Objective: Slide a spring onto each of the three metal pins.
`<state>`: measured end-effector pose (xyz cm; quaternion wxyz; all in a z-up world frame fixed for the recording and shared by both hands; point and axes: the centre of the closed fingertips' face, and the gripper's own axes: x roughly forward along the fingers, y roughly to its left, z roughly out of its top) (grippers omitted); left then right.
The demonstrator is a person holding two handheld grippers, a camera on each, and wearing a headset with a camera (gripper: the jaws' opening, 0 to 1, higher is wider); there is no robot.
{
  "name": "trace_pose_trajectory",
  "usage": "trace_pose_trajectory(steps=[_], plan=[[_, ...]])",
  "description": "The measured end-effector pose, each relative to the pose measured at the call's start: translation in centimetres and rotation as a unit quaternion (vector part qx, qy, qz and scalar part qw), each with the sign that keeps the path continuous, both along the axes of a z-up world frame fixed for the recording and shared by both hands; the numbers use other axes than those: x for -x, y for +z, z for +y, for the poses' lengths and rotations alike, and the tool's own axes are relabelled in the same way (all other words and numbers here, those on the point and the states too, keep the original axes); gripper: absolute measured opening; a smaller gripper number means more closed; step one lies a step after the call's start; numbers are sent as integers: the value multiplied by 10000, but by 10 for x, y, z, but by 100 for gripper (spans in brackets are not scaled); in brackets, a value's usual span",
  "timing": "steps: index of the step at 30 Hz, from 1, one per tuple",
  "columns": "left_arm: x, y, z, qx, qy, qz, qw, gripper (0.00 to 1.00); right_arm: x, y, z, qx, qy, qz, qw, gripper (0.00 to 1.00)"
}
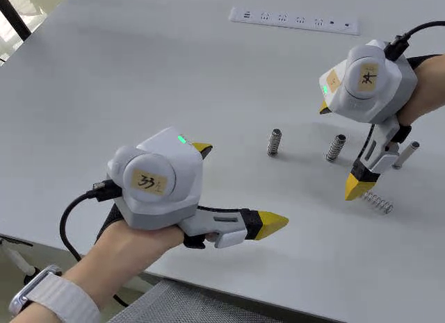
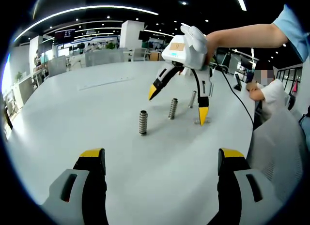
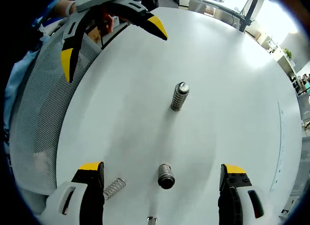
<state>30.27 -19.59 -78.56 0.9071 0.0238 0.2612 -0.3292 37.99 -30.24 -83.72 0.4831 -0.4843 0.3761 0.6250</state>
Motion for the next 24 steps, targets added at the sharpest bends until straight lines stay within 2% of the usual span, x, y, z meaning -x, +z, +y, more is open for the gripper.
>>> trace_pose_trajectory(steps=[16,24], plan=[[-2,6,-4,-89,-125,-66,9999,96,6,25,-13,-387,-343,-135,9986,99],[0,8,-8,-118,-218,-67,9997,96,-4,34,-29,-592,-586,-240,9962,99]])
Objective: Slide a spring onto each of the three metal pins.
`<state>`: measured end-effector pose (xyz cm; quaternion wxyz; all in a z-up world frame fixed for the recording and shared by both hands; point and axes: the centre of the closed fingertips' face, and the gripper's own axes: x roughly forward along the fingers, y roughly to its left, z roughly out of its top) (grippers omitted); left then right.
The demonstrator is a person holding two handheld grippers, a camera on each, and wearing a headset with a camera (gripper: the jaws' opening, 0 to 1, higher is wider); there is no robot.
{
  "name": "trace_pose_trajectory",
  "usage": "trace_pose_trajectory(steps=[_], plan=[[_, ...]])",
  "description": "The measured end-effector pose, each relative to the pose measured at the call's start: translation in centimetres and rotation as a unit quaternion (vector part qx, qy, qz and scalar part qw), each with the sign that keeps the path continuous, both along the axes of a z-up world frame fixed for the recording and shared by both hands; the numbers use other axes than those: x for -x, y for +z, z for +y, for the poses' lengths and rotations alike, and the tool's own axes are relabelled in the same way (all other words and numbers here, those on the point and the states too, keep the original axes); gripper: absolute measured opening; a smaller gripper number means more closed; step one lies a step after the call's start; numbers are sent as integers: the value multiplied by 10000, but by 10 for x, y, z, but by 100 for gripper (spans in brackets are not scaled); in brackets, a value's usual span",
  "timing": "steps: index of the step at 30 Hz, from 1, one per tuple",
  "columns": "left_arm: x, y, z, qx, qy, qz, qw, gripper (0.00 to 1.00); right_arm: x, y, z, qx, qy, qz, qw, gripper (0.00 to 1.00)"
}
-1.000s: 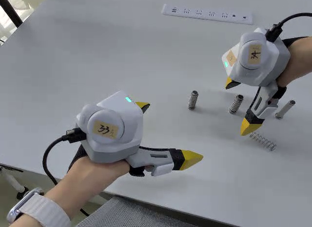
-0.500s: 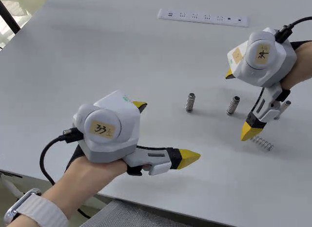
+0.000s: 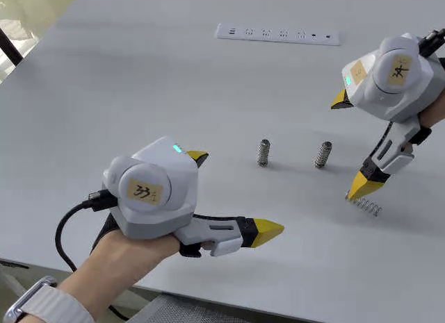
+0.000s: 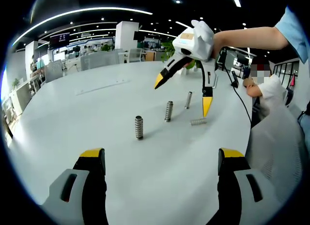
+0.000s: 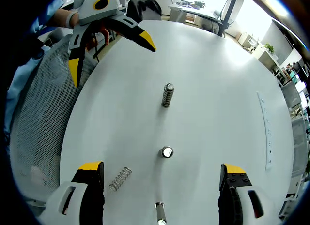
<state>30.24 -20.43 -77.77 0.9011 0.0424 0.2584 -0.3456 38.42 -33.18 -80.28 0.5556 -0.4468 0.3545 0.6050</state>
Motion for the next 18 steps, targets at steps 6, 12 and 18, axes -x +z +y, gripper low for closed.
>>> trace_pose_trajectory(steps=[6,12,18], plan=[[3,1,-5,-47,-126,-8,9999,96,4,2,-14,-160,-190,-22,9997,99],[6,2,-9,-71,-212,-8,9998,96,10,9,-25,-404,-496,-12,9979,99],[7,2,-15,-96,-330,-4,9994,96,22,14,-38,-602,-821,12,9948,99]])
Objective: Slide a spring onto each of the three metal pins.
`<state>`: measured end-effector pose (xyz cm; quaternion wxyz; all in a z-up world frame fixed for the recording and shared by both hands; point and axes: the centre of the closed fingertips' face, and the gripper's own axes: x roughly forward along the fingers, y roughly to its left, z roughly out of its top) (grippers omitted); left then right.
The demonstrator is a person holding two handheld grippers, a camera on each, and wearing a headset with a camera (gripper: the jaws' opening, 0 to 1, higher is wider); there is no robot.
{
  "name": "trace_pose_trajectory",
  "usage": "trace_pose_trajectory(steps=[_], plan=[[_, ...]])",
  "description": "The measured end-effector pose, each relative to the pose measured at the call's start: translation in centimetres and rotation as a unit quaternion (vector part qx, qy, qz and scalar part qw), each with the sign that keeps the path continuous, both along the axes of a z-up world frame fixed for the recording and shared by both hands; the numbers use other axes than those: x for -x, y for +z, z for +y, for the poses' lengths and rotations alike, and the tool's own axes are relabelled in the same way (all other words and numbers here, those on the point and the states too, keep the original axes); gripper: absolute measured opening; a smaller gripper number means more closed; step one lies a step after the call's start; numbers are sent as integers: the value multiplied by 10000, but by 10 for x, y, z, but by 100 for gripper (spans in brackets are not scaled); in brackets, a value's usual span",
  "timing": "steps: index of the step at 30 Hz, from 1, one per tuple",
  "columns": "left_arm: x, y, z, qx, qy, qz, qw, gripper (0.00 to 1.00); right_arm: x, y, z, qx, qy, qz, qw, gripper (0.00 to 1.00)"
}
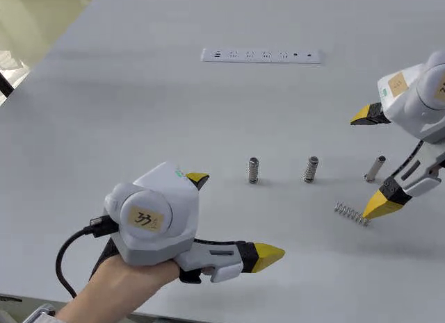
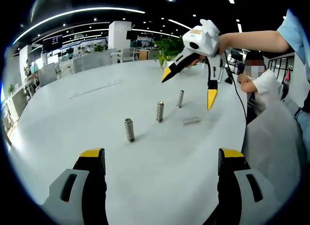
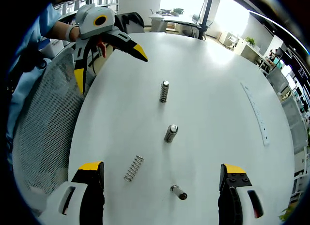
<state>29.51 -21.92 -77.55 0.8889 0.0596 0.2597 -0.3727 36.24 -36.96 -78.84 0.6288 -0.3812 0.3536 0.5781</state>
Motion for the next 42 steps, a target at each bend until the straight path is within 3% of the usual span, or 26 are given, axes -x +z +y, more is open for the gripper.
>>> trace_pose_trajectory(steps=[10,21,27,42], plan=[[4,0,-6,-58,-173,22,9998,96,16,4,-25,-255,-468,-20,9986,99],[5,0,-15,-118,-317,32,9994,96,39,1,-39,-603,-834,-24,9947,99],[3,1,-20,-157,-396,14,9991,96,35,4,-56,-853,-1119,-142,9899,99],[1,2,-32,-266,-650,25,9975,96,67,1,-71,-1245,-1705,-114,9774,97]])
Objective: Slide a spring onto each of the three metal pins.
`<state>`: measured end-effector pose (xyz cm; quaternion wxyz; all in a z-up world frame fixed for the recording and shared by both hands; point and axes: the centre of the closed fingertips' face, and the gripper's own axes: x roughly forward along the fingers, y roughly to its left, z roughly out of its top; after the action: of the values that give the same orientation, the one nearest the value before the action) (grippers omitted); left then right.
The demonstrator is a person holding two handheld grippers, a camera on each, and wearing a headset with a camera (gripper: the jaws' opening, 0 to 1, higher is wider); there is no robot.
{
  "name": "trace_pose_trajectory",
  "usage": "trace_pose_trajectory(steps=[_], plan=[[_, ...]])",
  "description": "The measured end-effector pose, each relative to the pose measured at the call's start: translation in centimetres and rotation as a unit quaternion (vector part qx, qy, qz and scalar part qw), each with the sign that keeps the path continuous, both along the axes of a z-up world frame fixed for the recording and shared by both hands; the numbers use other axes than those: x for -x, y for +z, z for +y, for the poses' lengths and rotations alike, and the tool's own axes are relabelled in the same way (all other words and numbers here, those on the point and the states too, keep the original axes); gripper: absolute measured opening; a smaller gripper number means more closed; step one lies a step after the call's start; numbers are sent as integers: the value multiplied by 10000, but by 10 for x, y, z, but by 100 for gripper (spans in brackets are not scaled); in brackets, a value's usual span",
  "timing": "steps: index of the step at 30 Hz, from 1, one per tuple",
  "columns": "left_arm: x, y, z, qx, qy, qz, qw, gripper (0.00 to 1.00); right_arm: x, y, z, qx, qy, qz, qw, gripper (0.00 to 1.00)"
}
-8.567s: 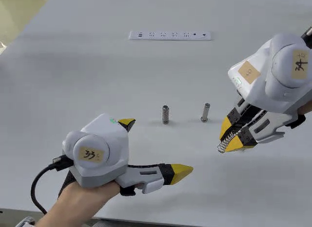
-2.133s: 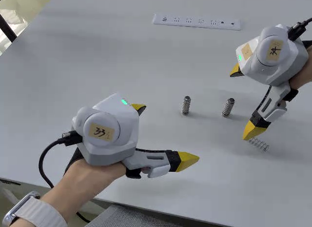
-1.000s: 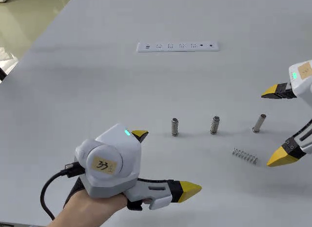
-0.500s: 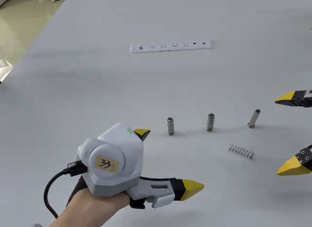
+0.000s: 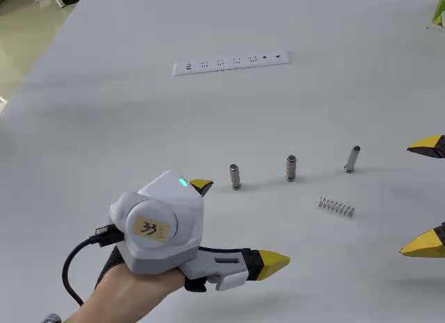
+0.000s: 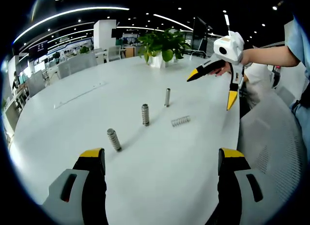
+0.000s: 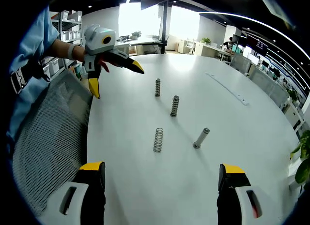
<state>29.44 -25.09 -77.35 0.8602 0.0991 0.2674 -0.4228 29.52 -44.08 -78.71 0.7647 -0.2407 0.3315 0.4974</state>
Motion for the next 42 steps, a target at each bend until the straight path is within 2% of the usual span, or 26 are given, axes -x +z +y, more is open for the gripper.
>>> trace_pose_trajectory(steps=[9,14,17,19,22,24,26,31,38,42], plan=[[-1,-1,-7,-117,-260,14,9996,96,11,1,-5,-126,-203,-2,9997,97],[-1,-3,-16,-149,-420,25,9990,96,14,1,-10,-197,-372,-6,9991,96],[2,-3,-25,-92,-636,88,9979,96,16,2,-12,-260,-459,8,9986,95],[2,-6,-28,-220,-772,85,9967,93,18,1,-14,-265,-490,12,9984,94],[2,-9,-36,-248,-954,135,9950,91,19,0,-16,-298,-553,32,9980,94],[2,-9,-42,-295,-1145,107,9929,89,21,-1,-17,-308,-585,40,9978,94],[1,-11,-47,-367,-1287,163,9909,88,22,-2,-20,-326,-624,68,9975,93],[-3,-12,-62,-503,-1714,121,9838,84,25,-5,-25,-343,-713,107,9968,90],[-14,-15,-80,-626,-2029,83,9772,81,26,-10,-32,-398,-852,140,9955,91],[-16,-11,-94,-622,-2206,29,9734,79,28,-13,-36,-423,-917,168,9947,92]])
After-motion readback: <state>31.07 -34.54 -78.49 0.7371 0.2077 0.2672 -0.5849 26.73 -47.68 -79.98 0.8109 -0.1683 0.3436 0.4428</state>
